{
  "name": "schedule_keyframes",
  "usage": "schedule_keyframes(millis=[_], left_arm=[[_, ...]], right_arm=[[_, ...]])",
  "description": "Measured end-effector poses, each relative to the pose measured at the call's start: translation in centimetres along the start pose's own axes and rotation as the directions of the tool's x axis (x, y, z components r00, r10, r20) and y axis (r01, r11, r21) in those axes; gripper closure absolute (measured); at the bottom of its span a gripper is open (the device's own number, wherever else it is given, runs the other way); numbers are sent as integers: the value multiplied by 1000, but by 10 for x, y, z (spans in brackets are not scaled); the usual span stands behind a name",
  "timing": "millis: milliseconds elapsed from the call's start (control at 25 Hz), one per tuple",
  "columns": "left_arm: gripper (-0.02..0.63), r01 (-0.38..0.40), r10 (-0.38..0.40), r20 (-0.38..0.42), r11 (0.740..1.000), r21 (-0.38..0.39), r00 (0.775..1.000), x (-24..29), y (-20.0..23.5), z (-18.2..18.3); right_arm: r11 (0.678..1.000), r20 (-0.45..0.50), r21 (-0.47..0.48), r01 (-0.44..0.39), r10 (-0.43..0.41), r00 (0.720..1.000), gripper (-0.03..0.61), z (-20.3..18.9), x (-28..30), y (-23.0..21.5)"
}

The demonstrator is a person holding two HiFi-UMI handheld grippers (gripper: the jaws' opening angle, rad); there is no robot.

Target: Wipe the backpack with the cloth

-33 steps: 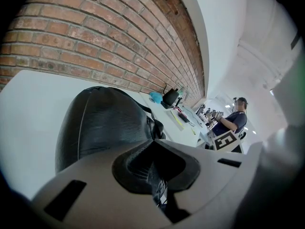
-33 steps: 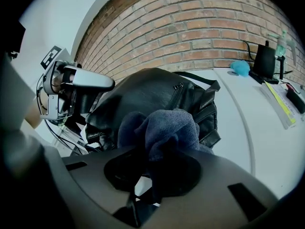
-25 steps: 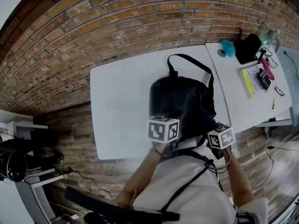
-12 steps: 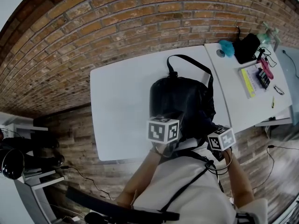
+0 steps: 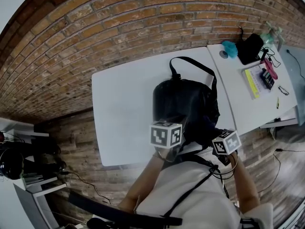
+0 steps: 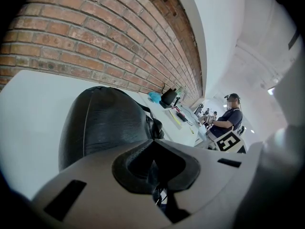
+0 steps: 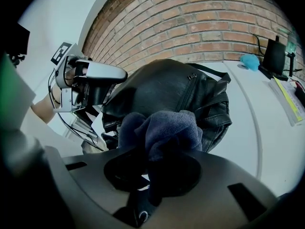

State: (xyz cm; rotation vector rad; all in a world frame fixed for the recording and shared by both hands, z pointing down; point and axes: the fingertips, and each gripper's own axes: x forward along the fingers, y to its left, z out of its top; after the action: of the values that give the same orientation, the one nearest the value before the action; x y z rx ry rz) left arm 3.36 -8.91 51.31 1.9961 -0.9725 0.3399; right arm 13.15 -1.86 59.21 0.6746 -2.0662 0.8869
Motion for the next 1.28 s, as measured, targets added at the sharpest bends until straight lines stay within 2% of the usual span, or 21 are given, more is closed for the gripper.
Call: schedule_keyframes(millis=[240,440,640,920,1040,1160,1280], left_arm=[[609,14,-14,-3,1000,-3,1000,-2,-1,-3],[609,35,-35,-9,999,-1,999,-4,-3,-6],[609,43,-43,-8,999,-7,999,-8,-2,-8],[611,34,-33,13,999,-15,999,-21,8,-6],[611,68,-66,54,997,-25,996,-29,9,-2],[609,95,-91,91,994,-49,992,-38,11,5],[609,101,-95,119,994,-47,988,-48,13,13]], right_arm=[[999,-62,-14,-49,49,997,505,-9,-4,13],[995,-96,-70,-66,59,994,505,-9,-13,22],[987,-89,-128,-93,82,993,505,6,-31,33],[977,-4,-194,-89,90,996,505,41,-54,44],[974,53,-203,-100,113,992,505,56,-63,51],[976,153,-187,-110,139,978,505,74,-74,56],[981,277,-148,-122,160,947,505,94,-87,58]])
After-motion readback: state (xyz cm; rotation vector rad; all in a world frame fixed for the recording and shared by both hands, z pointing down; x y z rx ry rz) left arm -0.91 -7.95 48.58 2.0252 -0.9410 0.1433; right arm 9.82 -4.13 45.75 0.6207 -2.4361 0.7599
